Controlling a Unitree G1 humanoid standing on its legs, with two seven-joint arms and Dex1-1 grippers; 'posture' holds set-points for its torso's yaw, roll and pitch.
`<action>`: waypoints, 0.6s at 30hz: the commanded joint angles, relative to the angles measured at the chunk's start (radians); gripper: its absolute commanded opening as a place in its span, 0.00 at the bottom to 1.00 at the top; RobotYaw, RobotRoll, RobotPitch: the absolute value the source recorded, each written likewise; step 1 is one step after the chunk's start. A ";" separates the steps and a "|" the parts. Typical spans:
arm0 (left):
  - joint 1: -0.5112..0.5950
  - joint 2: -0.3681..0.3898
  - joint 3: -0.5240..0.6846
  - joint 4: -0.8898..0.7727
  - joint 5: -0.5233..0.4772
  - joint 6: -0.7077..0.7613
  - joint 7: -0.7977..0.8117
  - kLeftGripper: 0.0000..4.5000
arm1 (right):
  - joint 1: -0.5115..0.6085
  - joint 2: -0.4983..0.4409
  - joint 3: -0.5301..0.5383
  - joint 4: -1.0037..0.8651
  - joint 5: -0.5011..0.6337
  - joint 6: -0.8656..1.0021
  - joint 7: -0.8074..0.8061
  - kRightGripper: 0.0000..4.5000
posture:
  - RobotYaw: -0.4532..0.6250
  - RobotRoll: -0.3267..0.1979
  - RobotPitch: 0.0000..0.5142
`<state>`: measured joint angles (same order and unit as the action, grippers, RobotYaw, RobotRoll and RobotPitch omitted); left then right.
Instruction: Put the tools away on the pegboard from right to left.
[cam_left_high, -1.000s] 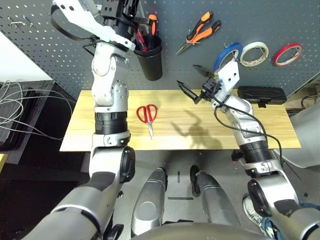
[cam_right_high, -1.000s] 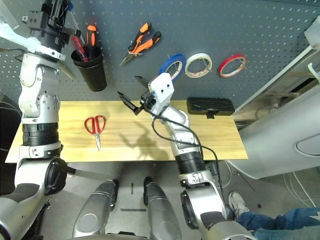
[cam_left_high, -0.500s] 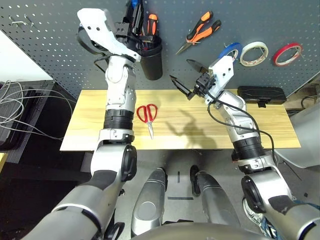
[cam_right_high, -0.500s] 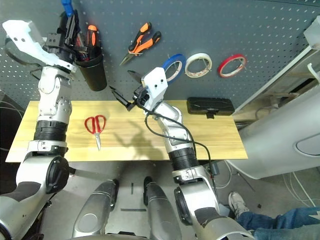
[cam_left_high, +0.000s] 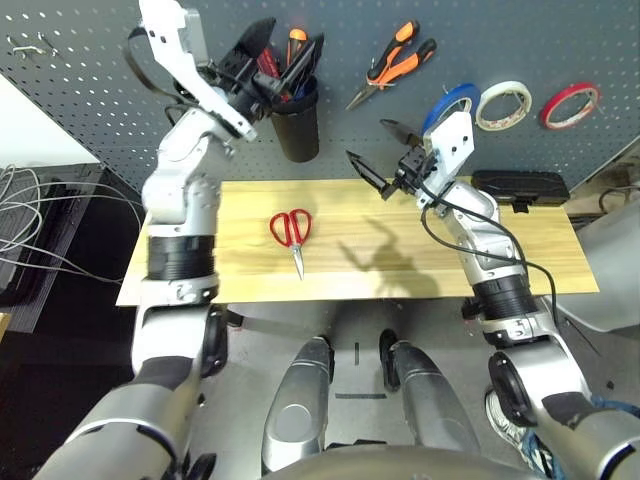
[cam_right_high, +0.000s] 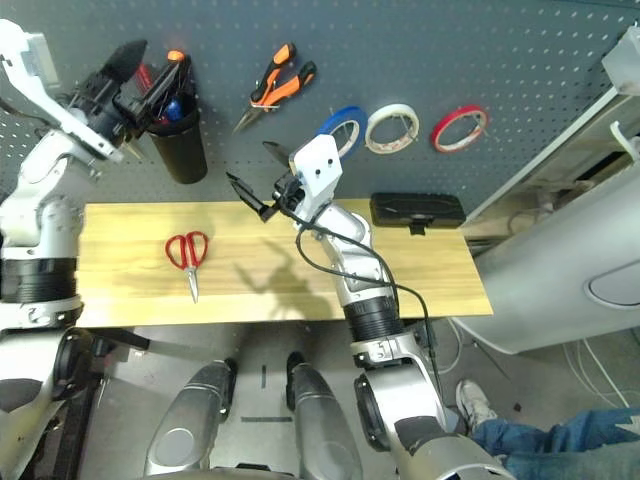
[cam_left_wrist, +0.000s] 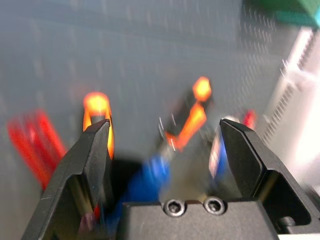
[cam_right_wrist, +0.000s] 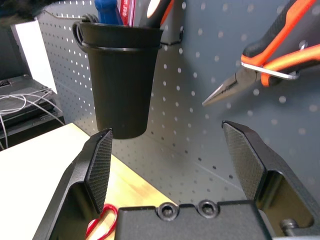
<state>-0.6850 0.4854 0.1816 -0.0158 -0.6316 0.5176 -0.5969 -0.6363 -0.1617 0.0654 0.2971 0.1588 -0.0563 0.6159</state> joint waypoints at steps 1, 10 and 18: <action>0.096 0.061 -0.004 -0.086 -0.036 0.103 -0.052 1.00 | 0.027 -0.010 0.006 -0.010 0.001 0.008 0.009 1.00 | 0.55 0.62 0.48; 0.234 0.093 -0.038 -0.073 0.063 0.081 -0.048 1.00 | 0.034 -0.013 0.012 0.019 -0.010 0.005 0.007 1.00 | 0.55 0.62 0.49; 0.263 0.086 -0.104 0.105 0.271 0.003 0.032 1.00 | 0.066 -0.028 0.020 0.048 -0.026 0.126 -0.010 1.00 | 0.54 0.62 0.50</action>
<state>-0.4471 0.5713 0.0958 0.0572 -0.3967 0.5264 -0.5770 -0.5959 -0.1823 0.0694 0.3269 0.1458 0.0292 0.6122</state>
